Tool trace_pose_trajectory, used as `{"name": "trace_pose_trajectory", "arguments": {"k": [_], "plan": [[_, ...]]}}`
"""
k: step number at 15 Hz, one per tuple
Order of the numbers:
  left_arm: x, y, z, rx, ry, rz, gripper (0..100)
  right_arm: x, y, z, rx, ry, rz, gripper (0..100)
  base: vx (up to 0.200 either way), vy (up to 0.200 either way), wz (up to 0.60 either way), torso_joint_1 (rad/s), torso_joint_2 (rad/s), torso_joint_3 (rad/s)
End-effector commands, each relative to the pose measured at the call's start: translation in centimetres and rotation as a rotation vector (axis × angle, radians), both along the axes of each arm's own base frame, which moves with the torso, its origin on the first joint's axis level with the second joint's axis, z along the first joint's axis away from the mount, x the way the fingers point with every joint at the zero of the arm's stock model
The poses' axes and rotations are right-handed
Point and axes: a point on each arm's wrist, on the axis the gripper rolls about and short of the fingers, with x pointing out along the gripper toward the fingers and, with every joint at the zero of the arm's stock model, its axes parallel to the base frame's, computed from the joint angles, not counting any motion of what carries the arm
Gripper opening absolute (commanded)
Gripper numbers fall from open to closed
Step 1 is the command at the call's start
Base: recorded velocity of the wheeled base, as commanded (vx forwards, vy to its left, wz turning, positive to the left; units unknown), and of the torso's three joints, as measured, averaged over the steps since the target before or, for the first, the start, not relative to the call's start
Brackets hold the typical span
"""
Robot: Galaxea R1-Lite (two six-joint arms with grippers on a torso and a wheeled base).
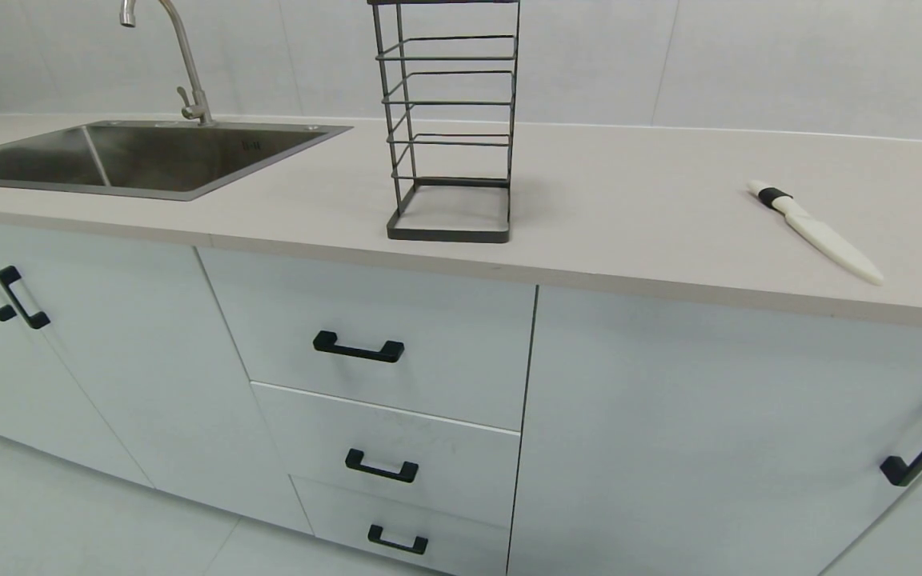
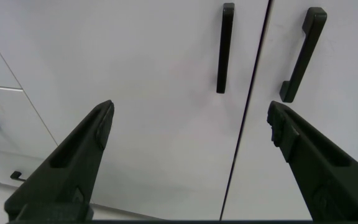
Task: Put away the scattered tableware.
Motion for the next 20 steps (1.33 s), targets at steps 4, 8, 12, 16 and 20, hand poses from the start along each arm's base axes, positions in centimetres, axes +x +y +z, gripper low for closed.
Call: {"name": "trace_pose_trajectory", "arguments": {"k": [4,8,12,16,20], "plan": [[-3.9,-0.3,-5.0,0.106,0.073,-0.058,100,0.0,0.0,0.0,0.000,0.002,0.001,100,0.000,0.000,0.00,0.000,0.00,0.000],[-3.4,0.1,-9.0,0.089,0.428,0.081,100,0.0,0.0,0.0,-0.002,0.002,-0.001,100,0.000,0.000,0.00,0.000,0.00,0.000],[-3.7,0.1,-9.1,0.094,0.399,0.069,100,0.0,0.0,0.0,-0.003,0.002,-0.001,100,0.000,0.000,0.00,0.000,0.00,0.000],[-3.7,0.3,-9.3,0.049,0.434,0.119,100,0.0,0.0,0.0,-0.002,0.002,-0.001,100,0.000,0.000,0.00,0.000,0.00,0.000],[-3.7,0.3,-9.4,-0.017,0.453,0.116,100,0.0,0.0,0.0,-0.002,0.002,-0.001,100,0.000,0.000,-0.15,0.001,0.00,0.002]]}}
